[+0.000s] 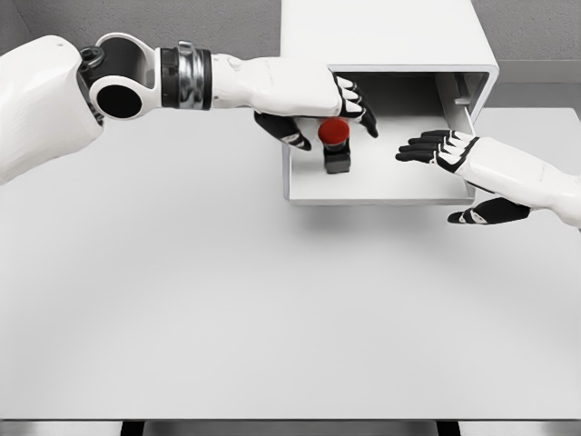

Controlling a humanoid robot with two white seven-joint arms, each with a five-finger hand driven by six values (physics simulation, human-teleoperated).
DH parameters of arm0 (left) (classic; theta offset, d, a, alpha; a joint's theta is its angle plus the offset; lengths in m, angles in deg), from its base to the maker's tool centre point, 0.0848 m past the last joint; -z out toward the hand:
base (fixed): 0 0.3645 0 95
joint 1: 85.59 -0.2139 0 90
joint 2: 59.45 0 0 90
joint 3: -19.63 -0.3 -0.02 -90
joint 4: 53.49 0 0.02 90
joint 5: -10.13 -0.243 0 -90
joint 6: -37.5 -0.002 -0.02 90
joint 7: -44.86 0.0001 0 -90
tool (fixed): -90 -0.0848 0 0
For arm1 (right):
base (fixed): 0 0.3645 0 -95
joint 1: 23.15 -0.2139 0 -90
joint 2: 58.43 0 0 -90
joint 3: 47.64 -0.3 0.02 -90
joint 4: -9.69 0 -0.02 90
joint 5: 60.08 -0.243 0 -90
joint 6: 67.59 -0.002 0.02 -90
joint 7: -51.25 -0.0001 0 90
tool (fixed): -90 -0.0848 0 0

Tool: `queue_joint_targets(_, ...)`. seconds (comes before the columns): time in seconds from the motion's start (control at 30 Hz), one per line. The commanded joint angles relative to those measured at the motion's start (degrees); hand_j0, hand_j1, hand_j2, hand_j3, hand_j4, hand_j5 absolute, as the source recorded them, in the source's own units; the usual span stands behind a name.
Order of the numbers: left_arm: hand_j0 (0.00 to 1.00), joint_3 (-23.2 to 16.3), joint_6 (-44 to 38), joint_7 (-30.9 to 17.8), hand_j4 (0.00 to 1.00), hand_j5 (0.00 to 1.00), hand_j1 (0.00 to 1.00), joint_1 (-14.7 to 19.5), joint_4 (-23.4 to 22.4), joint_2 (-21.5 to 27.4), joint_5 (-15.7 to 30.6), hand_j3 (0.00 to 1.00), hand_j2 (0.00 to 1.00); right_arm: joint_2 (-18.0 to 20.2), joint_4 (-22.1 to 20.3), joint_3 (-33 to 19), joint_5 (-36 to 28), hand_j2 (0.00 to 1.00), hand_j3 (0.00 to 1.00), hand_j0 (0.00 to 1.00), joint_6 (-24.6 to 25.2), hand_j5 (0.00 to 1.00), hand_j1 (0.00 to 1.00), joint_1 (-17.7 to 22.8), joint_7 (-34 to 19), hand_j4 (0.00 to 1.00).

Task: Slide open multi-storey tabletop storage cabinets and put open load switch and slide close multi-storey tabletop storage cabinets

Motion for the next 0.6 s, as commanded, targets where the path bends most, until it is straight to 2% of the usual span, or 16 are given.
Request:
queue_joint_targets(0.0, 1.0, 0.5, -0.1, 0.0, 1.0, 1.0, 1.0, 0.0, 1.1, 0.4, 0.2, 1.0, 1.0, 0.0, 0.0, 0.0, -0.4, 1.0, 1.0, 1.0, 0.1, 1.0, 1.0, 0.0, 0.0, 1.0)
queue_joint_targets(0.07, 1.0, 0.7, -0.1, 0.0, 1.0, 1.0, 1.0, 0.0, 2.6, 1.0, 0.5, 1.0, 1.0, 0.0, 0.0, 0.0, -0.4, 1.0, 1.0, 1.0, 0.1, 1.0, 1.0, 0.0, 0.1, 1.0)
queue_joint_targets(0.23, 1.0, 2.1, -0.1, 0.2, 1.0, 1.0, 1.0, 0.0, 10.9, 5.7, 1.3, 1.0, 1.0, 0.1, 0.0, -0.1, -0.4, 1.0, 1.0, 1.0, 0.1, 1.0, 1.0, 0.0, 0.1, 1.0)
queue_joint_targets(0.37, 1.0, 6.8, -0.1, 0.3, 1.0, 1.0, 1.0, -0.5, 18.1, 14.3, 2.7, 1.0, 1.0, 0.0, 0.0, -0.1, -0.4, 1.0, 1.0, 1.0, 0.1, 1.0, 1.0, 0.0, 0.1, 1.0)
queue_joint_targets(0.43, 1.0, 7.3, -0.1, 2.8, 1.0, 1.0, 1.0, -1.2, 19.1, 20.1, 4.0, 1.0, 1.0, -0.1, 0.0, 0.0, -0.4, 1.0, 1.0, 1.0, 0.1, 1.0, 1.0, 0.0, 0.1, 1.0)
queue_joint_targets(0.47, 1.0, 8.0, -0.1, 2.9, 1.0, 1.0, 1.0, -2.5, 19.1, 22.3, 4.9, 1.0, 1.0, -0.4, 0.0, 0.0, -0.4, 1.0, 1.0, 1.0, 0.1, 1.0, 1.0, 0.0, 0.0, 1.0)
queue_joint_targets(0.57, 1.0, 15.2, -0.1, 2.4, 1.0, 1.0, 1.0, -13.0, 18.4, 28.1, 4.9, 1.0, 1.0, -0.4, 0.0, 0.0, -0.4, 1.0, 1.0, 1.0, 0.1, 1.0, 1.0, 0.1, 0.0, 1.0)
